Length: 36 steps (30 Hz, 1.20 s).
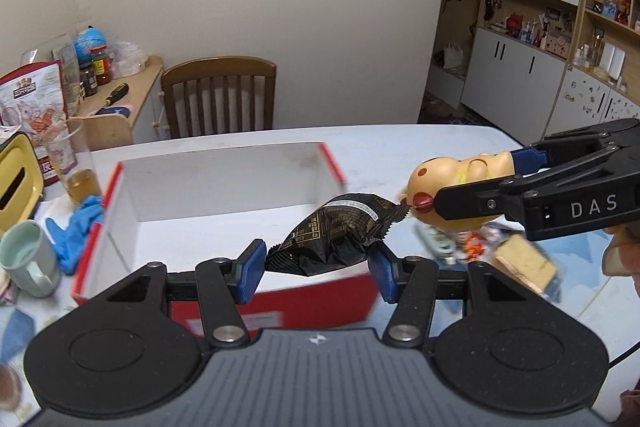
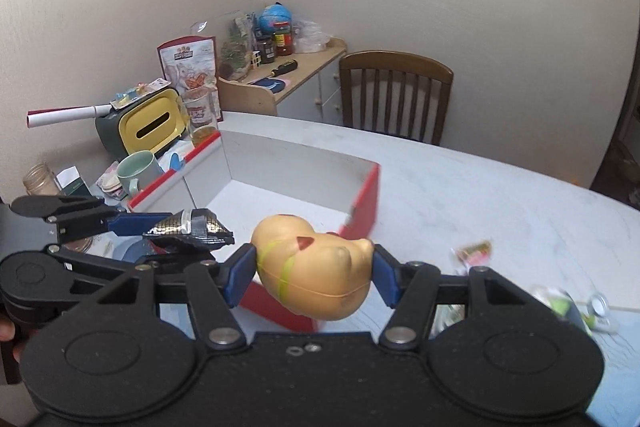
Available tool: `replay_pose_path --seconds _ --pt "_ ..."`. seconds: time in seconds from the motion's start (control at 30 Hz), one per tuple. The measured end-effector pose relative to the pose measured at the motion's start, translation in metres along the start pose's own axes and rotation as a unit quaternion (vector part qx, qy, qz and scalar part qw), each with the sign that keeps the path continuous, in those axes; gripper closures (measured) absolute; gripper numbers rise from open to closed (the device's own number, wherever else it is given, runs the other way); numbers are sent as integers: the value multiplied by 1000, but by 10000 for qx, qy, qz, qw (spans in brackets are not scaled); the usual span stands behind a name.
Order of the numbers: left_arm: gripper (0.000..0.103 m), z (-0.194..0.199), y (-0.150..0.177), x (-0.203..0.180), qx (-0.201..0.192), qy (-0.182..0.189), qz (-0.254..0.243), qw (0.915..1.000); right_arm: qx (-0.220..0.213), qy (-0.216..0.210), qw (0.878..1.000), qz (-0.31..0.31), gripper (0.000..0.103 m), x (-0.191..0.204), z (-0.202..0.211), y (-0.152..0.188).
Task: Organize objects
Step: 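Carry the packet and yellow toy into the red shoebox with both tools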
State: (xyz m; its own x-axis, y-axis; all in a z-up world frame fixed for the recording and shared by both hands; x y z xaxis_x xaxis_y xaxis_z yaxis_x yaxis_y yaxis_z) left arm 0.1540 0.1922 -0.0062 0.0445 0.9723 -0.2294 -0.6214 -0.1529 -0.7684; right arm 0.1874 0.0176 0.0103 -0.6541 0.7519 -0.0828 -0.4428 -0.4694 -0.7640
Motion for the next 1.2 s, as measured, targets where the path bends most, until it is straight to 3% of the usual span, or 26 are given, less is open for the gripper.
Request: replay_pose_path --seconds 0.3,0.57,0.83,1.2 --pt "49 -38 -27 66 362 -327 -217 9986 389 121 9988 263 42 25 -63 -20" --pt "49 -83 -35 99 871 -651 -339 9935 767 14 9959 485 42 39 -115 -27" --pt "49 -124 -37 109 1395 -795 -629 9850 1194 -112 9905 675 42 49 -164 -32" --pt "48 -165 -29 109 2204 -854 -1140 9650 1934 -394 9780 672 42 58 -210 -20"
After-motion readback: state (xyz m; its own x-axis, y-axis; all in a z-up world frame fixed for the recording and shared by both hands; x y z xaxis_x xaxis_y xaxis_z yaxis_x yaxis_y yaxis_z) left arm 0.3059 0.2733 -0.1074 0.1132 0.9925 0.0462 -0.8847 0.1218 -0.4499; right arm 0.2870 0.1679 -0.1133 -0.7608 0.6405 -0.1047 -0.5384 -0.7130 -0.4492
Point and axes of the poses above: each gripper's, at about its wrist camera, not at the fingertips, and z roughly against the way its jaws point, x to its left, y to its underside, the point moved 2 cm from there along -z, roughly the way its jaws point, and after that the axes turned 13 degrees about z, right-handed, at the moved point
